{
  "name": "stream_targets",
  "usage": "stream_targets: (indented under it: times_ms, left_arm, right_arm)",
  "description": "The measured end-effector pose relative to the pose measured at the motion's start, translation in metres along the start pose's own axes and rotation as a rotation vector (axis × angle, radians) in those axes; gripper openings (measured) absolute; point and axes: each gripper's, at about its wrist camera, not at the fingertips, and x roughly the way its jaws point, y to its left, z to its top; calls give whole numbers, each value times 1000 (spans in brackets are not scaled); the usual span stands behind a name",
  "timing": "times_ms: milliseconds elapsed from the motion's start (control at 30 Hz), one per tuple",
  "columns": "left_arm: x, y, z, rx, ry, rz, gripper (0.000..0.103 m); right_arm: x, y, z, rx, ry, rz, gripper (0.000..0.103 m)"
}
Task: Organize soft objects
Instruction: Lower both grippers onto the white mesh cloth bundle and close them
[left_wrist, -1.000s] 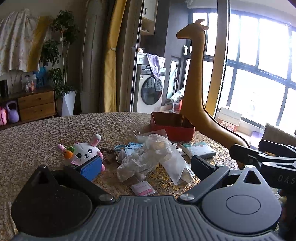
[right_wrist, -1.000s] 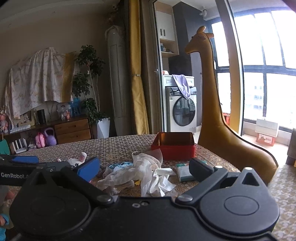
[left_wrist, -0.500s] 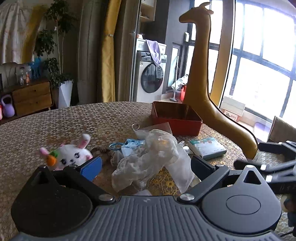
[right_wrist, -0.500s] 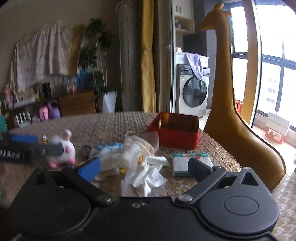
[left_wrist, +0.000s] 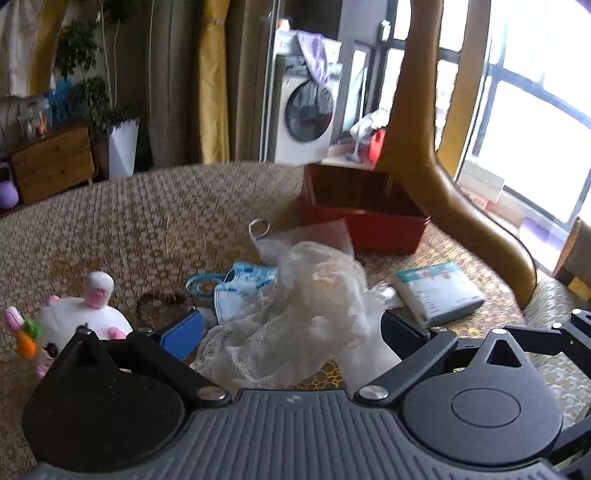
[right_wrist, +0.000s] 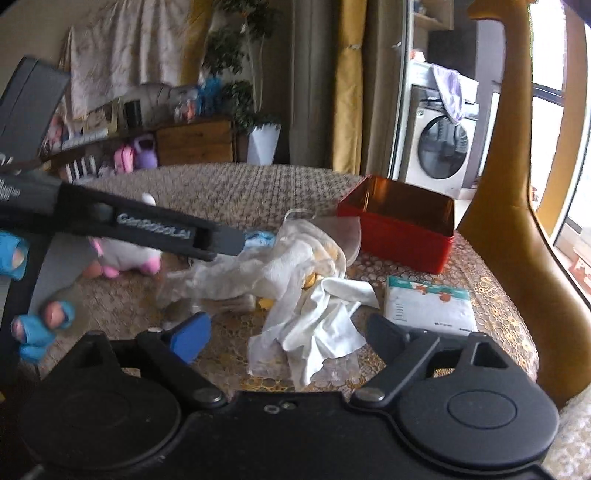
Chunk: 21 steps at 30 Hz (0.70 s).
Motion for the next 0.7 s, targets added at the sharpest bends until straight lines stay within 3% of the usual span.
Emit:
stream_targets:
  times_ms: [333,533,700]
  left_arm:
    - [39,2,5,-63,89,-12,103]
    - [63,0,13,-110,132,-4,103]
    - [81,7,10,-185,192,-47,103]
  right_arm:
    - [46,-36,-7,-52,114,-35,82]
    - [75,-35,0,-78,130,25,80]
    - [102,-35,2,-80,155,76,78]
